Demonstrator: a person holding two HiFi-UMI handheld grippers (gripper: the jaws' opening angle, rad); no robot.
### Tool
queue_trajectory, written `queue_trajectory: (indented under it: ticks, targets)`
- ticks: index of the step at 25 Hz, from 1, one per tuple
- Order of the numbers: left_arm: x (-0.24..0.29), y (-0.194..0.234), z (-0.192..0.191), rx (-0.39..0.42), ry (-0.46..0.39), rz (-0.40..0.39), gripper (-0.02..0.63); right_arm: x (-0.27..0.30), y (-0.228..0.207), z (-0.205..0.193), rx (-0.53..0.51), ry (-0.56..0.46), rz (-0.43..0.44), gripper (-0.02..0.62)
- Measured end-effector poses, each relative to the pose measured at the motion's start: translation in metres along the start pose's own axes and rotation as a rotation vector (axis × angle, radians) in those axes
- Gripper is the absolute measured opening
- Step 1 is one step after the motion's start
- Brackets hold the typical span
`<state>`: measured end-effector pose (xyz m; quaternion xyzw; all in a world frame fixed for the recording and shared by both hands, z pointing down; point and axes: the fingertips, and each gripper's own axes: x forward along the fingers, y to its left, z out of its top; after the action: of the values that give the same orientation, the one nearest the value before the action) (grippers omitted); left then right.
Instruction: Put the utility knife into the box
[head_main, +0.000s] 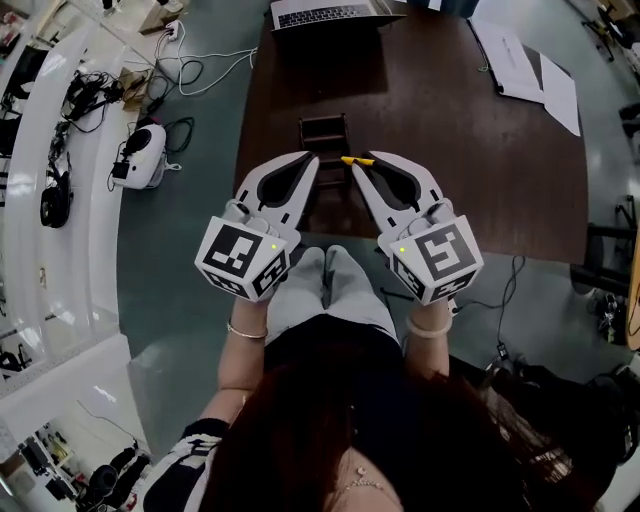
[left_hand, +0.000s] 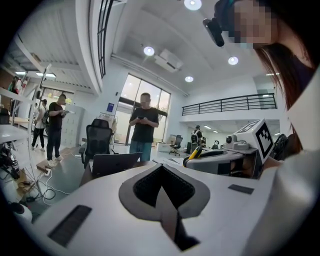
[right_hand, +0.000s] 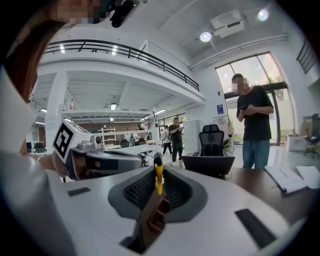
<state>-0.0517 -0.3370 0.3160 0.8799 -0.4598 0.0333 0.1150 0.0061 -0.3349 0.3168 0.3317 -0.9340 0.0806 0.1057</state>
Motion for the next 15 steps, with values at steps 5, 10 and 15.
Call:
queue_trajectory:
  ticks: [5,10,15]
  targets:
    - [0.018,0.013,-0.023,-0.028,0.033,-0.022,0.002,0.019,-0.014,-0.031,0.066,0.037,-0.009,0.058]
    - [0.031,0.021,-0.057,-0.074,0.078,-0.039,0.002,0.041,-0.019,-0.075,0.112,0.115,-0.015,0.058]
    - [0.046,0.029,-0.084,-0.103,0.098,-0.048,0.002,0.058,-0.027,-0.119,0.147,0.181,-0.01,0.058]
